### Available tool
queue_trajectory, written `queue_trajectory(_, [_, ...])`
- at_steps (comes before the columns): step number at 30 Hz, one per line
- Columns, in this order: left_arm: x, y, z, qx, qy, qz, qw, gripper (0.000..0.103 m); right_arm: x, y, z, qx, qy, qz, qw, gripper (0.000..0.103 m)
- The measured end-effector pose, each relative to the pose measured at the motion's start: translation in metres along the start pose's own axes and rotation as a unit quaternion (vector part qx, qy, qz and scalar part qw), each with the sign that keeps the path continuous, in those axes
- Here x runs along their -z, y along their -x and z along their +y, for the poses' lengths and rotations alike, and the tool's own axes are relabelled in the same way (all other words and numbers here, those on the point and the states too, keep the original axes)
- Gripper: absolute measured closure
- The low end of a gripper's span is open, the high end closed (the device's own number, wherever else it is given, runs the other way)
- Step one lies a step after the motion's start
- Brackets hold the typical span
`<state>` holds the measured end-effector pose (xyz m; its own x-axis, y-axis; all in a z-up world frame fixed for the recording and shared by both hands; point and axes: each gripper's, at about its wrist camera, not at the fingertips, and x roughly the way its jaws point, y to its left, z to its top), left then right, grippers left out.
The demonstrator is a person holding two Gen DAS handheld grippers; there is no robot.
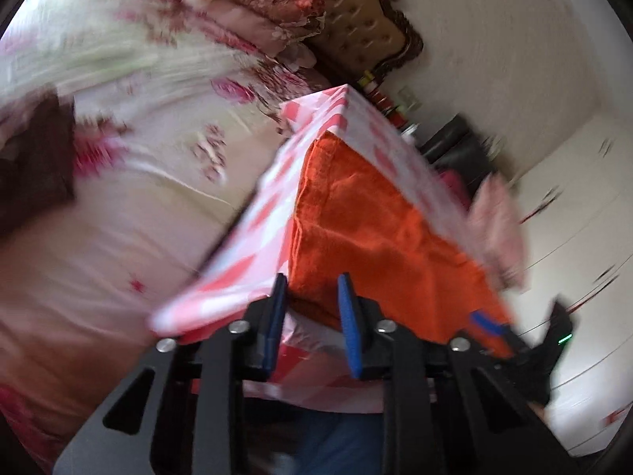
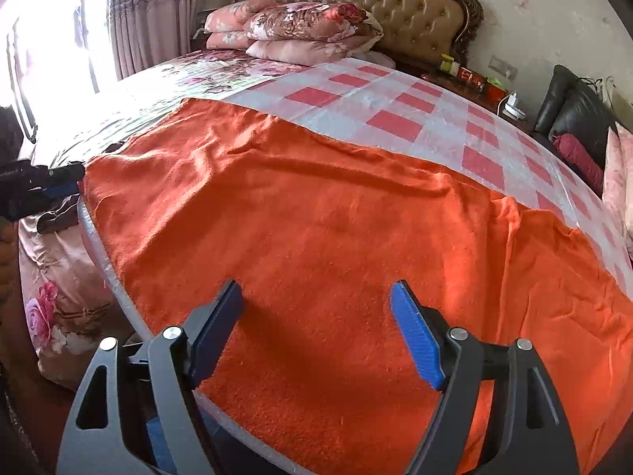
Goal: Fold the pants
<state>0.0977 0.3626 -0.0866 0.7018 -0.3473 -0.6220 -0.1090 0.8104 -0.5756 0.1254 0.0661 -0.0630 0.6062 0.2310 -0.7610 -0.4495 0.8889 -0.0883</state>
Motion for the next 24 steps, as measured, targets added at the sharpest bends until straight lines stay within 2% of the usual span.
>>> queue_trajectory(2, [0.0, 0.0, -0.017, -0.025, -0.038, -0.001, 0.999, 0.089, 0.0, -0.001, -0.002, -0.003, -0.004, 0.001, 1.0, 0.027])
queue_trajectory(4, [-0.001, -0.001, -0.025, -0.033, -0.059, 0.0, 0.9977, 0.092, 0.001, -0.001, -0.002, -0.004, -0.006, 0.001, 1.0, 0.026])
queue_trajectory(15, [-0.014, 0.012, -0.023, -0.031, -0.013, -0.017, 0.9993, 0.095, 0.001, -0.003, -0.008, -0.016, -0.02, 0.003, 1.0, 0.022])
queue_trajectory(19, [-0.023, 0.014, -0.032, -0.049, -0.012, -0.018, 0.9986, 0.095, 0.001, -0.001, -0.013, -0.03, -0.029, 0.005, 0.999, 0.022])
queue_trajectory(24, [-0.029, 0.016, -0.06, -0.096, -0.051, -0.019, 0.9939, 0.095, 0.003, 0.007, -0.04, -0.062, -0.087, 0.004, 0.994, 0.022])
